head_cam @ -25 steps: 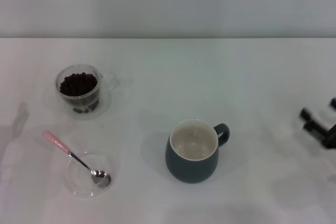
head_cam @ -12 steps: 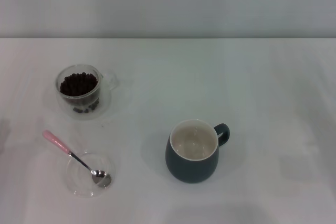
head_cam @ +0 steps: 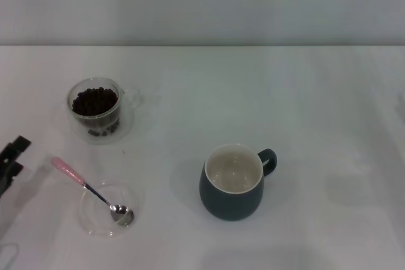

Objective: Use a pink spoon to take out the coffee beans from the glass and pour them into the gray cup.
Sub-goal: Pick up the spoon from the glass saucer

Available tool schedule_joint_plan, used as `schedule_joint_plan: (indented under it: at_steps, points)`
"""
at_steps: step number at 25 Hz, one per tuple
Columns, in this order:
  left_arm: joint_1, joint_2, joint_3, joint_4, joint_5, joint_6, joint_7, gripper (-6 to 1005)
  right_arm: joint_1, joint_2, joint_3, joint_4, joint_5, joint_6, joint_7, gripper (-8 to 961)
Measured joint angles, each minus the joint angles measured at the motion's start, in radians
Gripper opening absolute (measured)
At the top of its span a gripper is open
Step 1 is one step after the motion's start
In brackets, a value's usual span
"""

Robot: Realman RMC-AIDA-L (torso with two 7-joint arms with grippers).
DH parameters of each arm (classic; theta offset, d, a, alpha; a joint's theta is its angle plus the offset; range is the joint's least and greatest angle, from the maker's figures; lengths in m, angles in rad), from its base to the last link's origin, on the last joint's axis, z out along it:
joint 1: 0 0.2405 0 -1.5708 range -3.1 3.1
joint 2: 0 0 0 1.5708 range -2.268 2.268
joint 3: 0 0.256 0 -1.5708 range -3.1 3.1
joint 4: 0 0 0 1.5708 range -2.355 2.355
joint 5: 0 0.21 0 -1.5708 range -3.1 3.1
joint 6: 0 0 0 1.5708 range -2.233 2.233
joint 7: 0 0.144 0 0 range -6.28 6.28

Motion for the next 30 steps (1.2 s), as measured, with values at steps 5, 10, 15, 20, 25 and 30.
schedule_joint_plan:
  at_steps: [5, 10, 15, 20, 25, 30]
  points:
    - [-0.022, 0.007, 0.0, 0.009, 0.106, 0.002, -0.035, 891, 0.013, 0.0, -0.001, -0.005, -0.003, -0.001, 0.0, 877]
    - [-0.042, 0.015, 0.0, 0.011, 0.149, 0.01, -0.037, 890, 0.019, -0.001, -0.001, -0.005, -0.003, -0.001, 0.0, 877]
    - [-0.071, 0.018, 0.0, 0.011, 0.211, 0.027, -0.037, 889, 0.021, -0.002, -0.001, 0.004, -0.003, -0.001, 0.001, 877]
    - [-0.096, 0.019, 0.0, 0.011, 0.239, 0.051, -0.039, 888, 0.025, -0.001, -0.001, 0.006, -0.003, -0.001, 0.006, 877]
    - [-0.106, 0.019, -0.001, 0.011, 0.246, 0.061, -0.04, 887, 0.029, -0.001, -0.001, 0.006, -0.003, -0.001, 0.008, 876]
    - [-0.108, 0.021, -0.001, 0.011, 0.27, 0.074, -0.052, 861, 0.034, 0.001, -0.001, 0.01, -0.003, -0.008, 0.01, 876]
